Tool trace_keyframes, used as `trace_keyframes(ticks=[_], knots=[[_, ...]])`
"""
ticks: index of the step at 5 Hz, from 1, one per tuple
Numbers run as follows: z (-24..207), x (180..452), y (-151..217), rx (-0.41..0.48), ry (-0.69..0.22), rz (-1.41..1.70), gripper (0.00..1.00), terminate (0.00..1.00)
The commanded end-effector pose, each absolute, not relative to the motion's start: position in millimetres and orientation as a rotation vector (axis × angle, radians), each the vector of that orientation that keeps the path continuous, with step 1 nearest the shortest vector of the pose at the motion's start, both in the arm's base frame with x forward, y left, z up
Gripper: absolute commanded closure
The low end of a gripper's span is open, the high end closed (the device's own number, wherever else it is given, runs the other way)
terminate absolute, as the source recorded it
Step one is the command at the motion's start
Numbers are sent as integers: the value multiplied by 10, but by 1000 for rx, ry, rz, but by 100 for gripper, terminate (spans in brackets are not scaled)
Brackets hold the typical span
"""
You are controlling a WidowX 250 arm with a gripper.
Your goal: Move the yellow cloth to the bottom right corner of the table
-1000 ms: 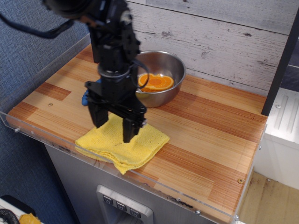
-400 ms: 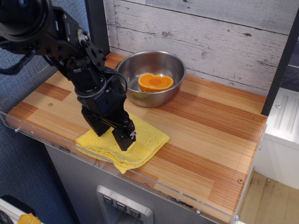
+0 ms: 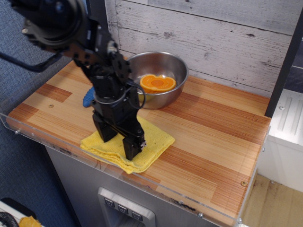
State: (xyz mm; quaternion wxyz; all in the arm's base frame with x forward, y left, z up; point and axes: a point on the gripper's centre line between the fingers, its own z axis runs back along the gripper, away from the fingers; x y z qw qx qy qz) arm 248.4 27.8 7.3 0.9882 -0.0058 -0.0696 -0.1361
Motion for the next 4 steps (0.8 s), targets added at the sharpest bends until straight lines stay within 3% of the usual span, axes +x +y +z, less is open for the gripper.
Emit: trace_keyframes(ticks=[1,2,4], knots=[[-50,2446,107,9,-116,-311,0,0],[-32,2404,57,-10,-116,-295,0,0],[17,2352,-475,-130,-19,-219,0,0]])
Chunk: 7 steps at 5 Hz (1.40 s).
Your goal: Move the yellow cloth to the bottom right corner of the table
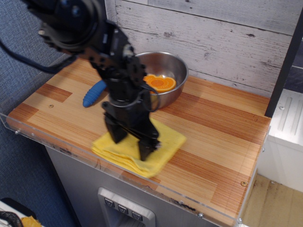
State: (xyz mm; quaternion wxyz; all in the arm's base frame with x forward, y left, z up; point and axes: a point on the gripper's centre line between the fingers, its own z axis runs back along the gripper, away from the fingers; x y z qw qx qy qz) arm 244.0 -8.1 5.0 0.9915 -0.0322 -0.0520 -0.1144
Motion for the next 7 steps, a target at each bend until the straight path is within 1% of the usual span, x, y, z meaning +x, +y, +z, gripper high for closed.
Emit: trace_keyframes(ticks=[1,3,4,5,6,7], knots=[[28,2394,-776,-163,-6,-220,0,0],[-99,2448,-1015,-139,6,-166,0,0],[-27,2455,-1003,-125,-12,-139,0,0],[297,2492,-902,-52,-68,-102,0,0],[726,2601,-944,-20,-132,-103,0,0],[960,2670,-1022,19,-142,-114,0,0]])
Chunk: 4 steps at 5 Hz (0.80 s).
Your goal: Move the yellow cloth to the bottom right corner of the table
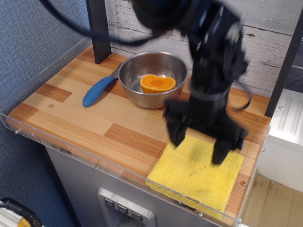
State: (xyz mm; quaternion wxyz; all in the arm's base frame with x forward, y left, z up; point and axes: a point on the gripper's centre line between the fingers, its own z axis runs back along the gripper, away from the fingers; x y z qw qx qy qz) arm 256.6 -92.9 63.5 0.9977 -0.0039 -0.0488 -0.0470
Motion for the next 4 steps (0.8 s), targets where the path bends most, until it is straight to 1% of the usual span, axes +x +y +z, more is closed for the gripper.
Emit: trace_keyframes(ticks=[1,2,3,4], knots=[[1026,2721,-1027,19,-121,-147,0,0],[1045,2741,-923,7,-41,-165,0,0],[1030,2751,-818,22,-45,-161,0,0],[1067,2746,-685,33,-59,-129,0,0]])
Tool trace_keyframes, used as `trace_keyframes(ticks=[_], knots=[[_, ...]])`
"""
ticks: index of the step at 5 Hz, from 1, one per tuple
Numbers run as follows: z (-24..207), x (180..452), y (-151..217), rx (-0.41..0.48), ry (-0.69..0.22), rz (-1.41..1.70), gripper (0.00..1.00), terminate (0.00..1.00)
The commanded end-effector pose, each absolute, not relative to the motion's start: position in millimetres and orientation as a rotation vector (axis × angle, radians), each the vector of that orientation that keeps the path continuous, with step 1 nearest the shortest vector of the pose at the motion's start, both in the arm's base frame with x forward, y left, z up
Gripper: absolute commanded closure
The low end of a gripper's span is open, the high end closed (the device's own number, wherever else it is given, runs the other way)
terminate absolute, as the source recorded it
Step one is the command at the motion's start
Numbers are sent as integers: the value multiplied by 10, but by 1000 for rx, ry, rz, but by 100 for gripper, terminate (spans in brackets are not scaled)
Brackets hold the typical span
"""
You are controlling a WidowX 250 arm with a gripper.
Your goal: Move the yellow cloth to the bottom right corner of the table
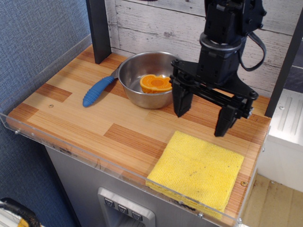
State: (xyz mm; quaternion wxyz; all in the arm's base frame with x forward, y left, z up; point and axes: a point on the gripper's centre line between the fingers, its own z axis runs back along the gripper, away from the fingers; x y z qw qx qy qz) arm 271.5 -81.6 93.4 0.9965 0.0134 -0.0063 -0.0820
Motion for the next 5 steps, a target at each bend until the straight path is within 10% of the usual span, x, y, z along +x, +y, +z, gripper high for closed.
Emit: trace_keyframes(ticks=[1,4,5], knots=[[1117,2735,-563,6,-132,-101,0,0],[1079,2748,-438,-16,-137,-77,0,0],[1079,2748,-438,-16,-137,-77,0,100]])
